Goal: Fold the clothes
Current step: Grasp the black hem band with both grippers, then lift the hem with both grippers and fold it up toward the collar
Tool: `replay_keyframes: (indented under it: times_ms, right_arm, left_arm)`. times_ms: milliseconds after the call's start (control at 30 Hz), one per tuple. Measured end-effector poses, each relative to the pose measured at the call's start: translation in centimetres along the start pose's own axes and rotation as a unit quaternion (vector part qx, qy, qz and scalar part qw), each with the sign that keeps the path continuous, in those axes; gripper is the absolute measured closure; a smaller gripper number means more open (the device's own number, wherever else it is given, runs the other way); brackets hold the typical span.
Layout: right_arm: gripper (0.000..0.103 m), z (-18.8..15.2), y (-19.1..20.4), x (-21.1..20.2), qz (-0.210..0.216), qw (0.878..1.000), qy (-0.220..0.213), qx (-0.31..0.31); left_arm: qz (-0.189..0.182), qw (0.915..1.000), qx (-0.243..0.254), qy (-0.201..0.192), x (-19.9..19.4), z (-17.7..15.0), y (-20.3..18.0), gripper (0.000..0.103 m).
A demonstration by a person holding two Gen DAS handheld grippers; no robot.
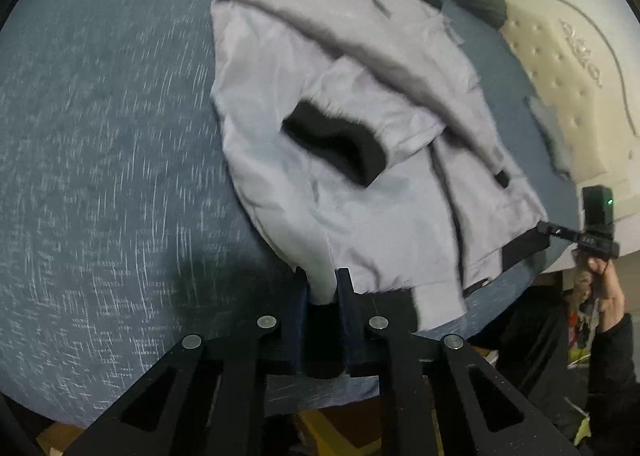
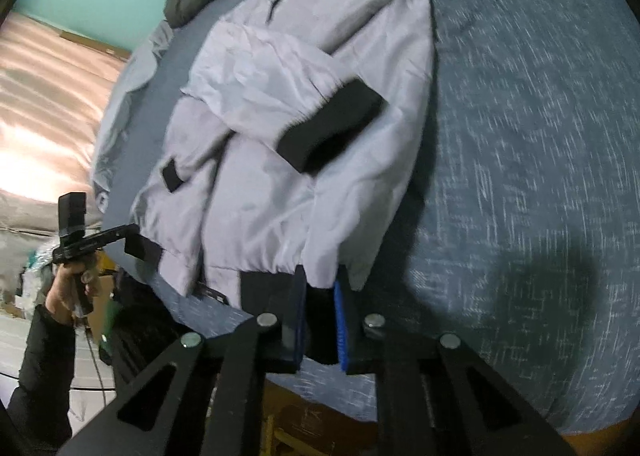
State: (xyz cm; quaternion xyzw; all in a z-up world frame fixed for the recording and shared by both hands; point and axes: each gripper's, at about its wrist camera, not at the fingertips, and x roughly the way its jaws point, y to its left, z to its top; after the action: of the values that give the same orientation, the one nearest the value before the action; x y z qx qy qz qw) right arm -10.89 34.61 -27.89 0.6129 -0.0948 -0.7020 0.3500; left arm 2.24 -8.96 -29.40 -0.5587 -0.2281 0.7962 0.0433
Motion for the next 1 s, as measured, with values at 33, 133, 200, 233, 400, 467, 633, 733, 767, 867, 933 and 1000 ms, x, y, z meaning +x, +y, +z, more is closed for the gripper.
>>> replay_keyframes:
  times_ms: [33,133,200,233,400,467,633,733,767,867,933,1000]
  right_arm:
    - [0.092,0.4,0.2,-0.3,0.008,1.000,-0.004,-0.001]
    - [0.092,1.8,0.8,-0.7,0.036,0.999,-0.017,0.005]
    - [0.093,3.1,1.1,-1.2,0.049,0.998,-0.025,0.009]
    - [0.093,4.2,1.2,-1.5,0.053,0.998,-0.029,0.008]
    - [0.093,8.8,2.2,-2.5,0.067,0.997,-0.044,0.005]
    - [0.093,11.1,2.7,-2.9,0.073,0.996,-0.048,0.000]
    - [0.093,17.1,3.1,-3.6,0.075,0.995,-0.065,-0.005]
    - [0.093,20.5,2.5,-3.6,0.077,0.994,-0.072,0.000]
    - [0.093,21.9,2.2,-3.5,0.075,0.994,-0.075,0.001]
    - [0.093,26.0,1.2,-3.5,0.069,0.994,-0.083,0.005]
    - [0.093,29.0,0.4,-3.7,0.065,0.993,-0.094,0.010]
    - [0.093,31.4,-0.3,-3.8,0.062,0.993,-0.103,0.012]
  left_arm:
    - [-0.008,1.0000,0.000,-0.006,-0.5,0.4,-0.2,0.089]
    - [-0.027,0.9994,-0.007,-0.021,-1.8,2.4,-0.4,0.089]
    - [-0.033,0.9990,-0.008,-0.029,-2.5,4.0,-0.6,0.089]
    - [-0.035,0.9988,-0.008,-0.034,-2.8,4.8,-0.8,0.089]
    - [-0.046,0.9974,-0.001,-0.055,-4.1,9.2,-1.9,0.090]
    - [-0.052,0.9966,0.004,-0.064,-4.5,11.5,-2.6,0.090]
    - [-0.053,0.9953,0.003,-0.082,-4.5,17.5,-2.9,0.090]
    - [-0.056,0.9947,-0.001,-0.086,-4.2,21.6,-2.3,0.090]
    - [-0.055,0.9946,-0.002,-0.088,-4.2,23.0,-2.1,0.090]
    - [-0.052,0.9940,-0.008,-0.096,-4.1,26.9,-1.2,0.090]
    - [-0.048,0.9938,-0.012,-0.100,-4.0,29.6,-0.7,0.090]
    - [-0.041,0.9934,-0.015,-0.107,-3.8,32.3,-0.1,0.090]
